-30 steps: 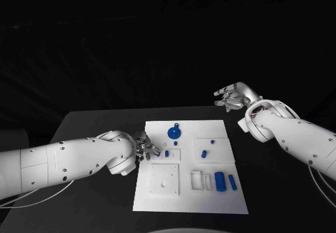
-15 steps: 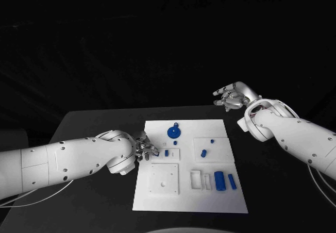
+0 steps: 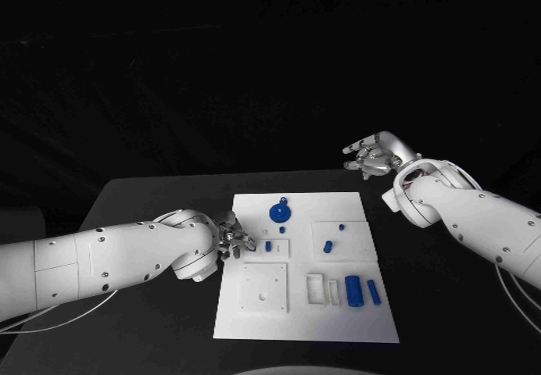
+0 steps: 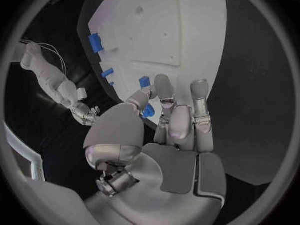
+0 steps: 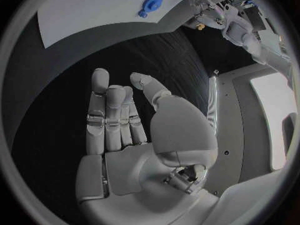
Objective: Assemble the parts on the task board
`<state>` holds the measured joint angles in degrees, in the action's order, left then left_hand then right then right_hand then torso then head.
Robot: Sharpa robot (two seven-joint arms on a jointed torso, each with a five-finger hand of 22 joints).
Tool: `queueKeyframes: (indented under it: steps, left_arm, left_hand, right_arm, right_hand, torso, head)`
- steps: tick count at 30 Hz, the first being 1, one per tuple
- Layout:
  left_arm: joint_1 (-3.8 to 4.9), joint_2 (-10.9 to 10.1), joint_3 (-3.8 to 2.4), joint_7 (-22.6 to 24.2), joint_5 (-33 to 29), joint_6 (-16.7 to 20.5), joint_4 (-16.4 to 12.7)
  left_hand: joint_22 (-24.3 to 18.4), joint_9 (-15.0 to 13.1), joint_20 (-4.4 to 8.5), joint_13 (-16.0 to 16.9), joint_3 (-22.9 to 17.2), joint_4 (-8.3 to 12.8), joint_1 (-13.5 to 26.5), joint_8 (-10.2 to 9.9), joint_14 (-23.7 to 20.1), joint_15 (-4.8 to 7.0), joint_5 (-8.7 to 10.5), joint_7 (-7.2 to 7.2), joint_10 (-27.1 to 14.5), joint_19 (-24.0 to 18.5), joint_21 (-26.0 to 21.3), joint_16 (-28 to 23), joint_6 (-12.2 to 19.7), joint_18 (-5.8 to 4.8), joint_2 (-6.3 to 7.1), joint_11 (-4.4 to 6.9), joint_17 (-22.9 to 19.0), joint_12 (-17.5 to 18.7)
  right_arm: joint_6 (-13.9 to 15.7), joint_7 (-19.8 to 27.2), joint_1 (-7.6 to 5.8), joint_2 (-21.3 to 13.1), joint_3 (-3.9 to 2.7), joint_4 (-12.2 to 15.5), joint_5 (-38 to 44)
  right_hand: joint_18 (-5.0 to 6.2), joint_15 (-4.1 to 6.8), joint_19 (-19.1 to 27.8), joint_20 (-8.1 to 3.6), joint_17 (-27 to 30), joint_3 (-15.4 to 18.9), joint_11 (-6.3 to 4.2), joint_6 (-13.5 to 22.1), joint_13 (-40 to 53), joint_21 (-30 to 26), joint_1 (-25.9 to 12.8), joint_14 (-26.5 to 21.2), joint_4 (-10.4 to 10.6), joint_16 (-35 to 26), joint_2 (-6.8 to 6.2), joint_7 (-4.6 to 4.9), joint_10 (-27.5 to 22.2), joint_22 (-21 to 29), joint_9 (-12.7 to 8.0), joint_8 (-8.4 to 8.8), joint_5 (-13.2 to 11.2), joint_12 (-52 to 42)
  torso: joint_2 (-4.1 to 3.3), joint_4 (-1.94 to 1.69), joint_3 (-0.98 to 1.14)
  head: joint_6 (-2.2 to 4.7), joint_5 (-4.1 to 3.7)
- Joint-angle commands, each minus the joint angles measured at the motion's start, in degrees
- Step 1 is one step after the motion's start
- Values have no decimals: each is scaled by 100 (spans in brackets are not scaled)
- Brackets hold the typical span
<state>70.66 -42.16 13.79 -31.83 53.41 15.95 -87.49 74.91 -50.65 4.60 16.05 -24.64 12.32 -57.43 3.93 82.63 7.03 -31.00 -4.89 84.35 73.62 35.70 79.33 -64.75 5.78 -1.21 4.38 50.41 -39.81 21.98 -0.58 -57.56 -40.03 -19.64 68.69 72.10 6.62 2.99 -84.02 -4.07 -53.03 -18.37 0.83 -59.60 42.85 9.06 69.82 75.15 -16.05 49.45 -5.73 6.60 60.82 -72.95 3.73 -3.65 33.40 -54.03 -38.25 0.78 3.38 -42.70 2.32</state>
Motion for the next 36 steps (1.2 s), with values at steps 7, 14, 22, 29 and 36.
queueKeyframes:
  steps: [7, 14, 22, 29, 36]
  left_arm:
    - [-35, 24, 20, -29, -24, -339, -3]
    - [-35, 35, 20, -21, -35, -371, 17]
    - [-35, 56, 19, -14, -37, -374, 49]
    - [-35, 105, 18, -12, -38, -385, 111]
    - [-35, 164, 17, -16, -38, -493, 145]
  left_hand:
    - [89, -326, -58, 30, 119, -154, 20, 29, 23, -43, 383, 765, 244, -27, 31, 47, -1440, 49, -150, 53, 66, -52]
    - [88, -350, -77, 41, 110, -161, 110, 21, 20, -42, 408, 769, 244, -26, 30, 53, -1450, 70, -208, 60, 76, -60]
    - [91, -364, -86, 45, 93, -126, 152, 19, 22, -43, 401, 769, 244, -28, 35, 59, -1449, 79, -249, 54, 82, -60]
    - [90, -374, -89, 37, 86, -111, 142, 17, 21, -40, 420, 766, 244, -29, 36, 48, -1437, 87, -281, 55, 62, -52]
    - [89, -379, -93, 33, 88, -104, 111, 18, 22, -42, 422, 765, 245, -31, 35, 50, -1435, 91, -282, 55, 70, -53]
  right_arm:
    - [-76, 24, 0, 6, -2, 1, -5]
    - [-77, 26, 1, 9, -2, -4, -5]
    - [-81, 33, 2, 23, -2, -19, -5]
    - [-87, 39, 6, 38, -2, -33, -5]
    - [-99, 40, 10, 47, -2, -44, -7]
  right_hand:
    - [90, 16, -159, -12, -3, -38, -35, -41, -5, -42, -79, -37, 8, 11, 4, 9, -8, -12, 1, 9, 99, 5]
    - [90, 18, -159, -14, -4, -57, -36, -39, -8, -44, -87, -38, 6, 11, -1, 9, -8, -18, 1, 9, 151, 11]
    - [90, 19, -158, -16, -5, -89, -37, -40, -10, -42, -97, -38, 7, 11, -8, 9, -8, -32, 0, 9, 204, 14]
    - [90, 20, -159, -17, -7, -111, -38, -41, -11, -41, -103, -36, 9, 12, -11, 9, -6, -42, 1, 9, 230, 15]
    - [90, 20, -157, -17, -7, -125, -38, -40, -11, -43, -111, -39, 11, 10, -14, 10, -7, -49, 1, 9, 255, 17]
  torso:
    - [1, 5, 3]
    - [-2, 2, 3]
    - [-1, 2, 3]
    - [-6, 6, 1]
    - [0, 5, 4]
  head:
    - [-20, 1]
    - [-16, -3]
    - [-21, -7]
    - [-24, -8]
    - [-40, -12]
